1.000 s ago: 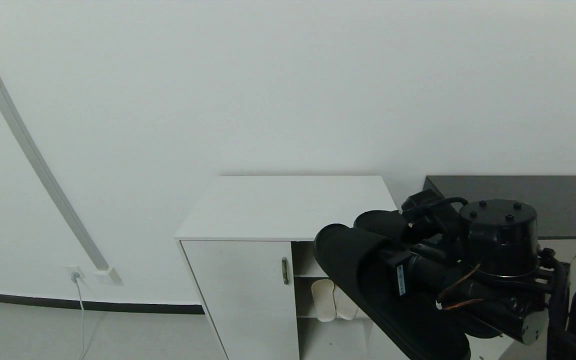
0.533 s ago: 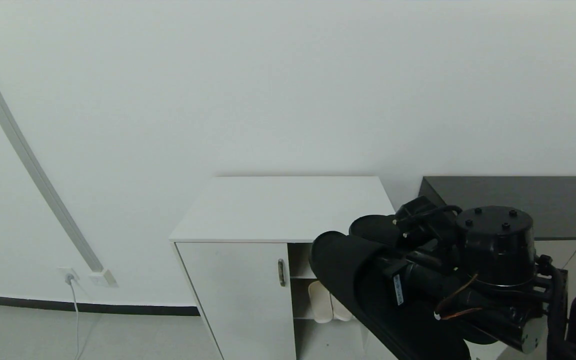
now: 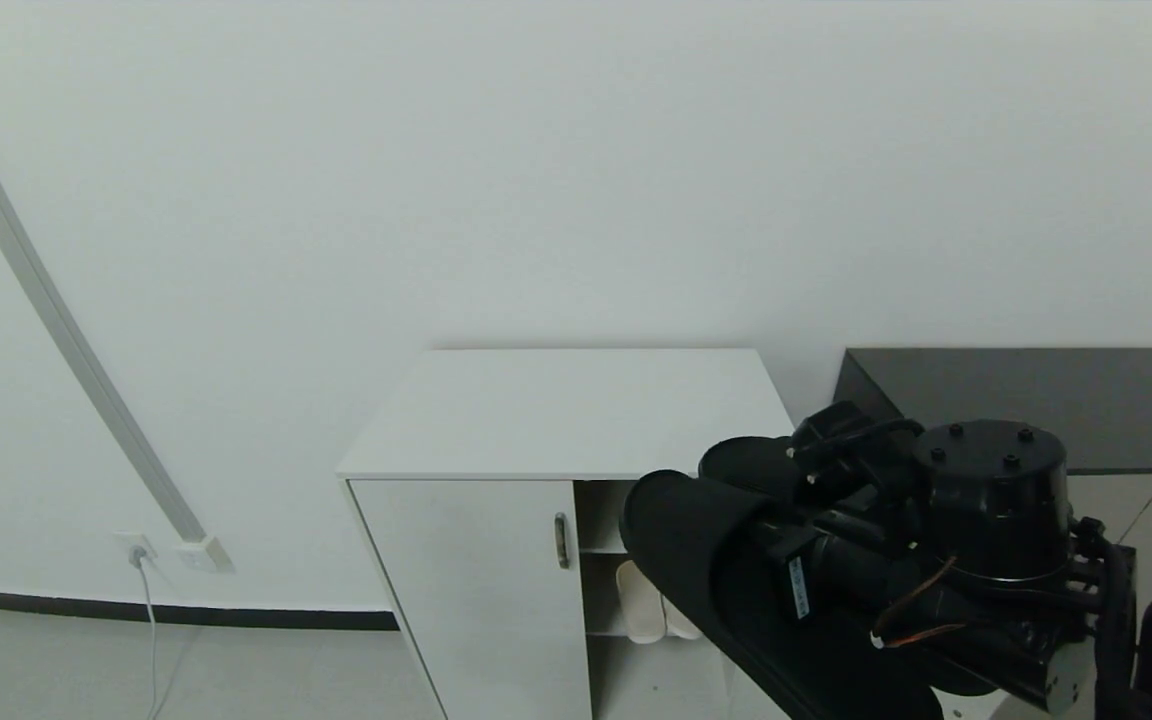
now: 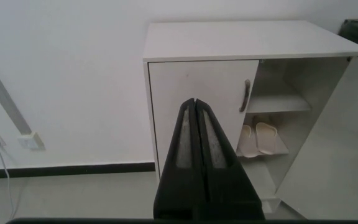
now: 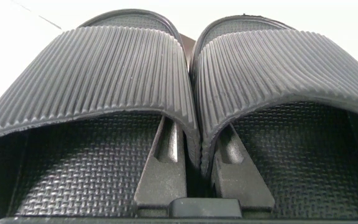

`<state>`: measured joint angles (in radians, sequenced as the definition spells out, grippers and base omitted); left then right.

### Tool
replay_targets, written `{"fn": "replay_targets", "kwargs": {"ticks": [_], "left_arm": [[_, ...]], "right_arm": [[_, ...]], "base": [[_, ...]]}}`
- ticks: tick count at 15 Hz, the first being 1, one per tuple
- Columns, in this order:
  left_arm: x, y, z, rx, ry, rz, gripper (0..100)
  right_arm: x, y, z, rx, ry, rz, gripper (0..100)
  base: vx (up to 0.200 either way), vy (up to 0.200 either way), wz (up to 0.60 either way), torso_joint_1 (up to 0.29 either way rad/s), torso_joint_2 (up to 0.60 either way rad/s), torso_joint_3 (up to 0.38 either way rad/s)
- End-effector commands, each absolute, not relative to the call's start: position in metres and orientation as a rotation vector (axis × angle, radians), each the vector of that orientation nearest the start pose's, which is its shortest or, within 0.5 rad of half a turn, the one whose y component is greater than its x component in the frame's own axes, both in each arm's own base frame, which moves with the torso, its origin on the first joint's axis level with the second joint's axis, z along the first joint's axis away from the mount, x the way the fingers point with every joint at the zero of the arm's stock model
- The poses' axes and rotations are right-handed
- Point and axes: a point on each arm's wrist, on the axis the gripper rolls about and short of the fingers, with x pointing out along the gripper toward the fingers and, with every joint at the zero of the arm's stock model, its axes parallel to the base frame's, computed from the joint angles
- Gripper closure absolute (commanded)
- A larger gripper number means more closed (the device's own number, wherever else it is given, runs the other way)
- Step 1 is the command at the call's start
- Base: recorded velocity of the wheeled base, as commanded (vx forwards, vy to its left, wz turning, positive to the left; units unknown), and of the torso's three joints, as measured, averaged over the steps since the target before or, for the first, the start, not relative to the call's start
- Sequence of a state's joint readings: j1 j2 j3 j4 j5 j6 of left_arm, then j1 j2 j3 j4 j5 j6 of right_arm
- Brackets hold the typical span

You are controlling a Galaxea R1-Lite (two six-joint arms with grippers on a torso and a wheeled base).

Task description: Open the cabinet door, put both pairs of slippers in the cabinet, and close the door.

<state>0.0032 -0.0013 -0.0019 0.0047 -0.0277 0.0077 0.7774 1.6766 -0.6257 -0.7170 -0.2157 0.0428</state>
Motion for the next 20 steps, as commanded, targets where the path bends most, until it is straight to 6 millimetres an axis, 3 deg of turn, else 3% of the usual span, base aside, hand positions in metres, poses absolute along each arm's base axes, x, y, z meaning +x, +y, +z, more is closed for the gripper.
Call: {"fn": "replay_targets", "kwargs": {"ticks": [1,10,20], "left_arm": [[-0.0230,-0.0007,0.0759,0.008,0.001,-0.025,100],[-0.0229,-0.0007,0.0754,0.008,0.003,-0.025,100],[-0.0230,-0.0007,0.0759,0.006,0.001,-0.025,100]], "right_arm": [[0.2030,0.1938,0.1480,-0.125,0.318,0.550,100],[0.2020,0.1945,0.1468,-0.128,0.321,0.555,100],[0.1971,0.1963,0.1440,-0.136,0.330,0.571,100]], "base": [[0.000,0.000,0.00,-0.144,0.34,0.183],[0.000,0.000,0.00,-0.165,0.38,0.214],[0.000,0.000,0.00,-0.215,0.54,0.319]]}}
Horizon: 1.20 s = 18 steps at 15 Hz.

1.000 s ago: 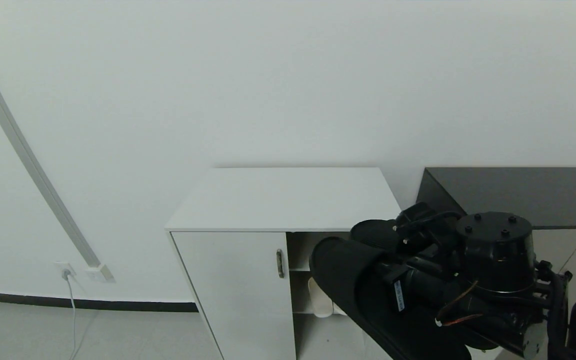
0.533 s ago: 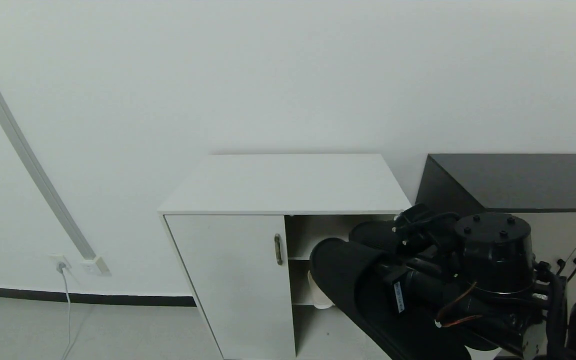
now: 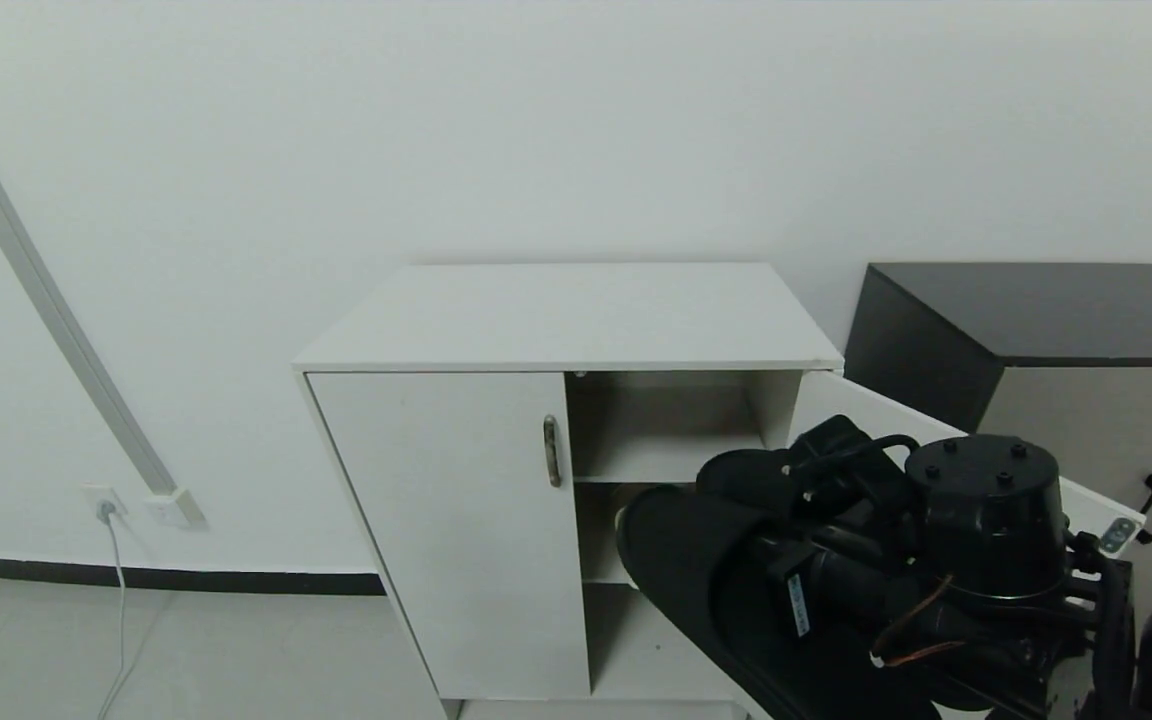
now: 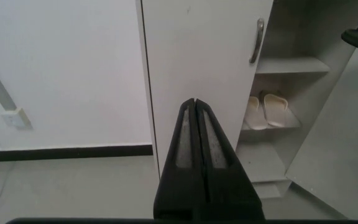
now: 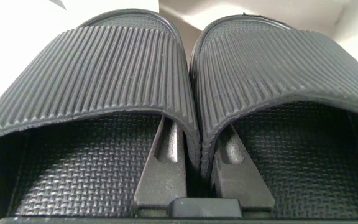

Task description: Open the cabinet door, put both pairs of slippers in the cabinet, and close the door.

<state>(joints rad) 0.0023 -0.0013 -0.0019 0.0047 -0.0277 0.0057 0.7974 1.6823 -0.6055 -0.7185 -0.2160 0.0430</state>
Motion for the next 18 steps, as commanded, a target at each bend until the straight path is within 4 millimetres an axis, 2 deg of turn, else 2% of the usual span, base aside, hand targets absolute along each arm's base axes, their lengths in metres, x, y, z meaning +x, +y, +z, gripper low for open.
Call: {"fn": "replay_targets", "kwargs": {"ticks": [1,11,18], "left_arm": [[-0.0229,-0.0007,0.0754,0.005,0.003,-0.026,100],[-0.0230,-0.0007,0.0759,0.005,0.001,-0.025,100],[-0.0229,-0.0007,0.0754,0.005,0.003,-0.026,100]], "right_arm": [[0.1972,0.1964,0.1444,-0.135,0.329,0.571,100],[0.1939,0.1984,0.1405,-0.146,0.341,0.581,100],[0.1935,0.2005,0.1365,-0.153,0.353,0.589,100]], "base": [[0.000,0.000,0.00,-0.188,0.52,0.320],[0.000,0.000,0.00,-0.156,0.48,0.329],[0.000,0.000,0.00,-0.063,0.44,0.372]]}}
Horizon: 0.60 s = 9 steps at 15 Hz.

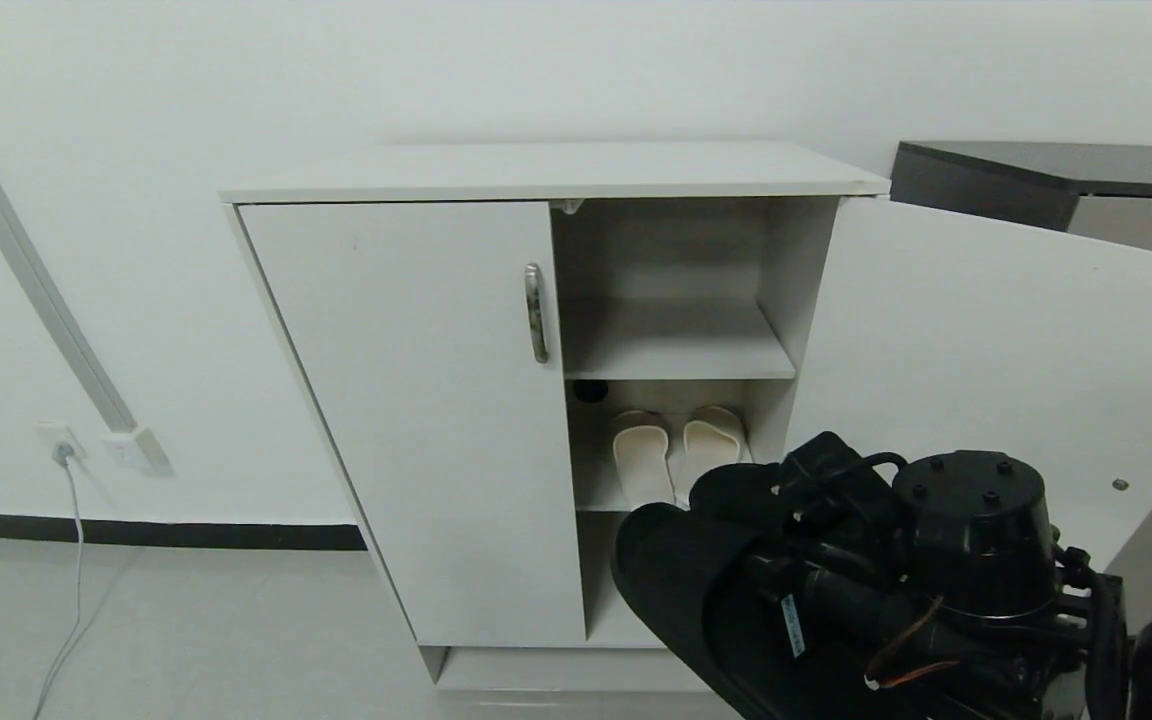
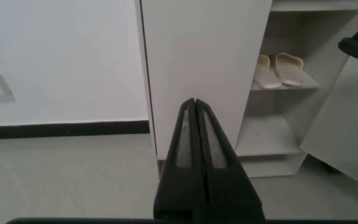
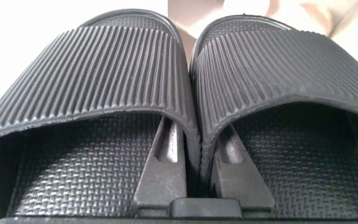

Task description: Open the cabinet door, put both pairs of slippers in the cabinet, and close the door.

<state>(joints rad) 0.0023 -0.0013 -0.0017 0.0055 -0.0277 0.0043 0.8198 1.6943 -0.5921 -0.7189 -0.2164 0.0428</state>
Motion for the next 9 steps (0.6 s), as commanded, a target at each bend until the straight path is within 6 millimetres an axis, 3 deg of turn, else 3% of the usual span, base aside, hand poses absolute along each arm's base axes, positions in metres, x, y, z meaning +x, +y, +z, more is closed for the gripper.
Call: {"fn": "replay_targets", "kwargs": {"ticks": [1,9], "left_arm": [[-0.0229,-0.0007,0.0754,0.005,0.003,-0.025,100],[-0.0230,-0.0007,0.0759,0.002,0.002,-0.025,100]], "right_arm": [[0.1936,0.2007,0.1369,-0.152,0.352,0.589,100],[0.1925,0.2019,0.1363,-0.156,0.354,0.592,100]], "base": [[0.000,0.000,0.00,-0.007,0.10,0.071],[0.000,0.000,0.00,-0.005,0.04,0.039]]}}
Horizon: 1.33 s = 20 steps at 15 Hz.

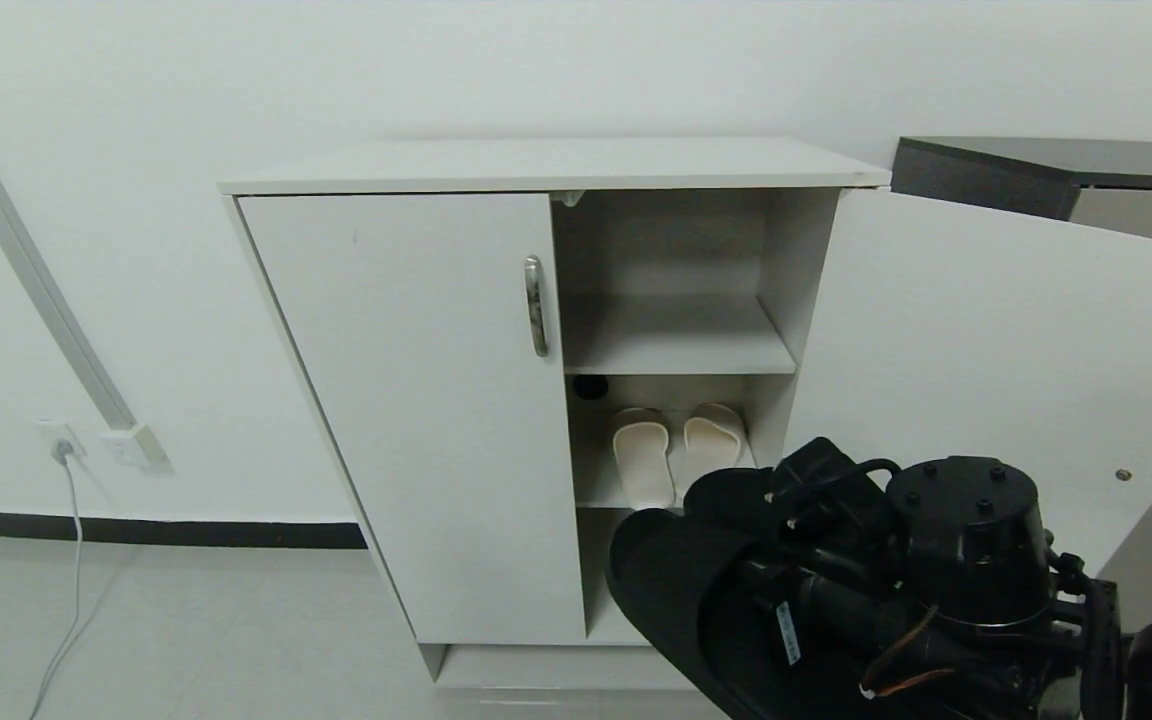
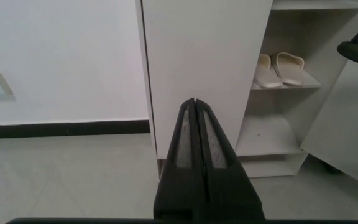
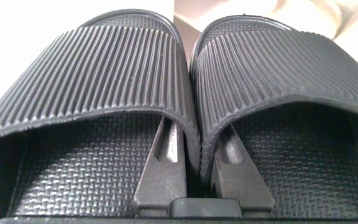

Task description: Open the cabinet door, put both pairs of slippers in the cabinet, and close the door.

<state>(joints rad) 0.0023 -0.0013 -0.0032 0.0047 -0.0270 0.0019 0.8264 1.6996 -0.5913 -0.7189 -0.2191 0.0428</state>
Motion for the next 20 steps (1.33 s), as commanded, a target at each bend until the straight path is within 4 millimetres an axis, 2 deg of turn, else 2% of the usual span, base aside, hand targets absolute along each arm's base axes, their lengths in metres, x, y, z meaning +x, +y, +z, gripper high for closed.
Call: {"fn": "replay_targets", "kwargs": {"ticks": [1,4,6,7,10,14,16,17,20], "left_arm": [[-0.023,-0.001,0.076,0.002,0.002,-0.023,100],[-0.023,-0.001,0.076,0.003,0.001,-0.026,100],[-0.023,-0.001,0.076,0.003,0.001,-0.025,100],[-0.023,-0.001,0.076,0.003,0.001,-0.026,100],[-0.023,-0.001,0.075,0.003,0.003,-0.025,100],[-0.023,-0.001,0.076,0.003,0.001,-0.025,100],[-0.023,-0.001,0.076,0.003,0.001,-0.025,100],[-0.023,-0.001,0.076,0.003,0.001,-0.025,100],[-0.023,-0.001,0.076,0.003,0.001,-0.025,100]], "right_arm": [[0.193,0.203,0.134,-0.159,0.359,0.592,100],[0.206,0.220,0.123,-0.138,0.304,0.566,100],[0.215,0.242,0.116,-0.132,0.266,0.463,100],[0.227,0.260,0.112,-0.080,0.255,0.388,100],[0.248,0.281,0.106,-0.044,0.226,0.255,100],[0.252,0.292,0.122,-0.048,0.234,0.119,100],[0.250,0.295,0.138,-0.048,0.240,0.104,100],[0.246,0.300,0.140,-0.043,0.262,0.110,100],[0.250,0.308,0.165,0.012,0.244,0.019,100]], "base": [[0.000,0.000,0.00,-0.002,0.05,0.051],[0.000,0.000,0.00,0.000,0.00,0.000],[0.000,0.000,0.00,0.000,0.00,0.000],[0.000,0.000,0.00,0.000,0.00,0.000],[0.000,0.000,0.00,0.000,0.00,0.000],[0.000,0.000,0.00,0.000,0.00,0.000],[0.000,0.000,0.00,0.000,0.00,0.000],[0.000,0.000,0.00,0.000,0.00,0.000],[0.000,0.000,0.00,0.000,0.00,0.000]]}}
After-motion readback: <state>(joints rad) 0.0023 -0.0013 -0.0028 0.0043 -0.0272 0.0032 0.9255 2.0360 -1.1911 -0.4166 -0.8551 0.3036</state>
